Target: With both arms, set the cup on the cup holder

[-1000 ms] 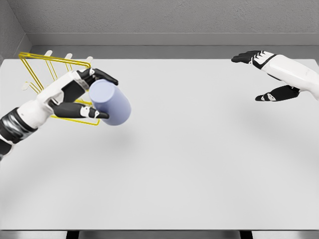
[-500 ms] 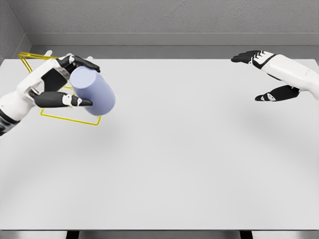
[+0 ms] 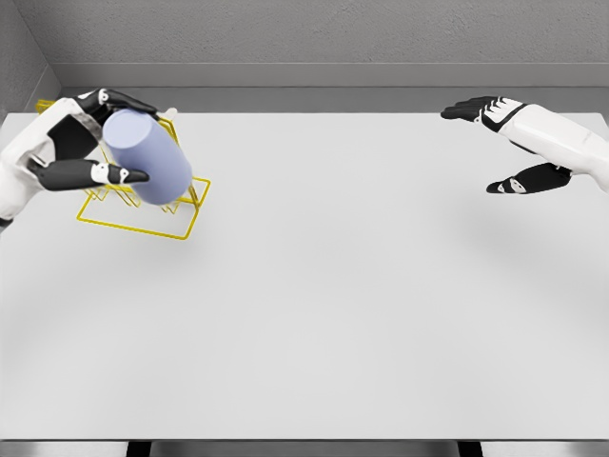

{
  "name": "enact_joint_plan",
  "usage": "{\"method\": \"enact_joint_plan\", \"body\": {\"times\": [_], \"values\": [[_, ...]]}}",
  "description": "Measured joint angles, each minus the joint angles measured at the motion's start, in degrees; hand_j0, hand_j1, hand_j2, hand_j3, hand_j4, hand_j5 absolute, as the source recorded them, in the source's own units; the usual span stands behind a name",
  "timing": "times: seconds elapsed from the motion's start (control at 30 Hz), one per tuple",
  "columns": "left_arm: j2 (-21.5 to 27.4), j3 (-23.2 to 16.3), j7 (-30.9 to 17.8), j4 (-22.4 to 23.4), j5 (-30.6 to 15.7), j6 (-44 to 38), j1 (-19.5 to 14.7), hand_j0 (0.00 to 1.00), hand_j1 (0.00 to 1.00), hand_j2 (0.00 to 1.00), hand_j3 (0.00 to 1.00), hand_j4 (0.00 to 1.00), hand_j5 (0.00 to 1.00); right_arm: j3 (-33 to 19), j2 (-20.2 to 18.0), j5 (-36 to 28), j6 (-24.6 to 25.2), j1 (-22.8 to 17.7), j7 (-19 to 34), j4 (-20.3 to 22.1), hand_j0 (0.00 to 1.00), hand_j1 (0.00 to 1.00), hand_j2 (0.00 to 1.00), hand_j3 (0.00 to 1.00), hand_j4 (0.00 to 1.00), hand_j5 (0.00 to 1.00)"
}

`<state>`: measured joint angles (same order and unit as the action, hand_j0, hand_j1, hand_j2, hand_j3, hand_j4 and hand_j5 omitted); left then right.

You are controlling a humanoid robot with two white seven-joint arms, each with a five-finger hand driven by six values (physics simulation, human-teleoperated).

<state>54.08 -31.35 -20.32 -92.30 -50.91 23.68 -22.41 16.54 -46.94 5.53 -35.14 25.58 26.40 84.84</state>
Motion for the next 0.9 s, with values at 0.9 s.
{"method": "enact_joint_plan", "body": {"times": [0.9], "values": [[1.3,0.7,-0.1,5.1,-1.3,0.0,-0.1,0.63,0.63,0.63,0.63,0.63,0.63,0.0,0.0,-0.1,0.0,-0.4,0.0,3.4,1.00,1.00,1.00,1.00,1.00,1.00]]}}
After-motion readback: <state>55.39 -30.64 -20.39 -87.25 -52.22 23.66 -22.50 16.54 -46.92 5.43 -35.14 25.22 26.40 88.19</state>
